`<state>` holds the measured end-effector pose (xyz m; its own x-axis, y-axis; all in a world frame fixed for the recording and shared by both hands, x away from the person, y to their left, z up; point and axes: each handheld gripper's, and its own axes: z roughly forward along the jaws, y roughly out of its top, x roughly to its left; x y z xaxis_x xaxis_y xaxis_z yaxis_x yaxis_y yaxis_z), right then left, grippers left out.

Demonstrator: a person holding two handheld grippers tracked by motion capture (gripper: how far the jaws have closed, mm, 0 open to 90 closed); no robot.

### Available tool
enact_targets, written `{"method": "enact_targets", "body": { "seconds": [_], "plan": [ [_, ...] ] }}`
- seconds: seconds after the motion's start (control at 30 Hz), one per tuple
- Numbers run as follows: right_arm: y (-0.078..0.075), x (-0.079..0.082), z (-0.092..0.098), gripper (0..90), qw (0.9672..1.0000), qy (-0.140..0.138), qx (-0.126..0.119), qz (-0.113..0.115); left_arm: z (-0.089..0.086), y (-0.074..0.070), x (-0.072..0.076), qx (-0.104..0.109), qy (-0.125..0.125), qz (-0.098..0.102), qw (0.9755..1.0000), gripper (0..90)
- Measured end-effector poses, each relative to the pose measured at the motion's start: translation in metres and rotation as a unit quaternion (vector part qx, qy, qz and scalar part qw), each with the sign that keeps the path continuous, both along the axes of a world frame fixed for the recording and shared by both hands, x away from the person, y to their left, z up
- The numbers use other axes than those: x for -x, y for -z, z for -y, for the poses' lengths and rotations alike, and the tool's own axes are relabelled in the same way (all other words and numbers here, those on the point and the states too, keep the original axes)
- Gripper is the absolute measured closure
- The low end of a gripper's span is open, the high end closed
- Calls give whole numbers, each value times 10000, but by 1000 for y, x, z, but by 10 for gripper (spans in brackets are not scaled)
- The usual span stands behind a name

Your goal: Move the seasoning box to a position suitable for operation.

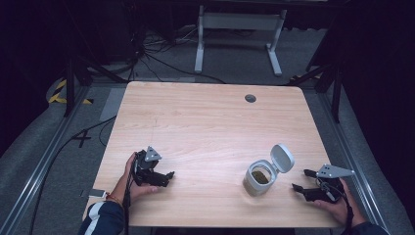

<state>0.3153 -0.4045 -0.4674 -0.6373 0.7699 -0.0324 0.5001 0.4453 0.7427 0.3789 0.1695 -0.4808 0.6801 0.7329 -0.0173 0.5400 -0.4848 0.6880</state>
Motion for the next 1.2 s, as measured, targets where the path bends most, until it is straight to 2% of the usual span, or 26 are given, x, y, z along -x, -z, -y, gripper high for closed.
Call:
{"method": "enact_targets", "body": {
  "seconds": [0.33, 0.47, 0.53, 0.63, 0.67, 0.87, 0.9, 0.93, 1.0, 1.13, 1.2],
  "plan": [
    [-1, 1, 0, 225, 10000, -5, 84, 21, -2, 0, 2, 2, 45, 0, 10000, 2],
    [-3, 2, 0, 313, 9999, -89, 45, -13, -2, 0, 1, -1, 52, -9, 10000, 2],
    [-3, 2, 1, 325, 9999, -88, 72, 15, -2, 0, 1, 8, 62, -7, 10000, 2],
    [-4, 3, 3, 363, 9999, -154, -39, 66, -2, 0, 1, 10, 62, -5, 10000, 1],
    [-5, 3, 4, 384, 9999, -130, -52, 70, -2, 0, 1, 9, 63, -4, 10000, 1],
    [-12, 5, 6, 661, 9999, -32, -14, 140, -2, 0, 1, 9, 63, -4, 10000, 1],
    [-12, 5, 6, 661, 9999, -32, -14, 140, -2, 0, 1, 9, 63, -4, 10000, 1],
    [-14, 5, 6, 729, 9999, -39, 0, 148, -2, 0, 1, 10, 62, -5, 10000, 1],
    [-18, 7, 6, 805, 9997, -51, -26, 237, -2, 0, 1, 9, 63, -5, 10000, 1],
    [-28, 6, 5, 888, 9992, -131, -187, 329, -2, 0, 1, 10, 62, -4, 10000, 1],
    [-33, 6, 3, 892, 9989, -148, -235, 366, -2, 0, 1, 4, 59, -7, 10000, 1]
  ]
}}
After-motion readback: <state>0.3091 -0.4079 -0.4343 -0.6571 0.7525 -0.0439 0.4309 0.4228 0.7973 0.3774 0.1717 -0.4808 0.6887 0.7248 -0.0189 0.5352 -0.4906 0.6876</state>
